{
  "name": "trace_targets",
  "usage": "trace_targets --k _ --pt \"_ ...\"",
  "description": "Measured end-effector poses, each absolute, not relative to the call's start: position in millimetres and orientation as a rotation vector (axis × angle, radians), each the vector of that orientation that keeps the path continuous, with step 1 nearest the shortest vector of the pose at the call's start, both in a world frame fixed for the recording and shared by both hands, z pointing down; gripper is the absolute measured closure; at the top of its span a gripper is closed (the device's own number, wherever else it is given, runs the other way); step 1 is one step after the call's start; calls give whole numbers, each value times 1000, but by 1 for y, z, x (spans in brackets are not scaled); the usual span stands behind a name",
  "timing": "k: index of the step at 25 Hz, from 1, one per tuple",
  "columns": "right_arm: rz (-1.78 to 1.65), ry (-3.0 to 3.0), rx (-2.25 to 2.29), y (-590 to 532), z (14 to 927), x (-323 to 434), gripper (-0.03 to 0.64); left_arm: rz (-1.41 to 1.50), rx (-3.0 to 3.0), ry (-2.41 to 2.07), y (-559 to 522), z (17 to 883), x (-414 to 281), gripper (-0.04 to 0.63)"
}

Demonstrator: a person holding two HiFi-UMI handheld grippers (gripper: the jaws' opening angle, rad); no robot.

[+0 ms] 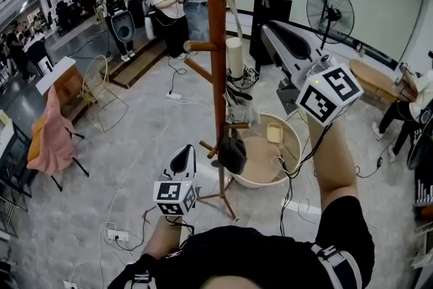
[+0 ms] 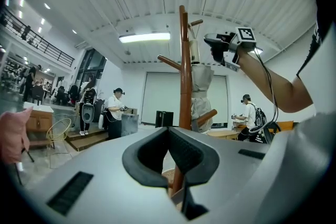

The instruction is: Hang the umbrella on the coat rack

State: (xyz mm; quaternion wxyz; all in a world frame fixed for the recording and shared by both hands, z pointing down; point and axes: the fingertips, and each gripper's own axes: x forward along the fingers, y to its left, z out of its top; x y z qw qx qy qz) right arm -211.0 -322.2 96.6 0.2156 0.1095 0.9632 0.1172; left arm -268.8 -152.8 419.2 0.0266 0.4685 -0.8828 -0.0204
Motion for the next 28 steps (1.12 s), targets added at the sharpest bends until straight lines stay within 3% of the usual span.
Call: trace_targets --k 2,13,28 --pt "280 2685 215 -338 118 -202 601 -78 1444 -2746 -156 418 -273 577" --pt "113 2917 -253 -376 324 -190 603 -62 1541 -2693 -193 420 -280 577" --pt "44 2997 -378 -375 377 -174 603 -39 1584 -2630 -200 428 -276 577"
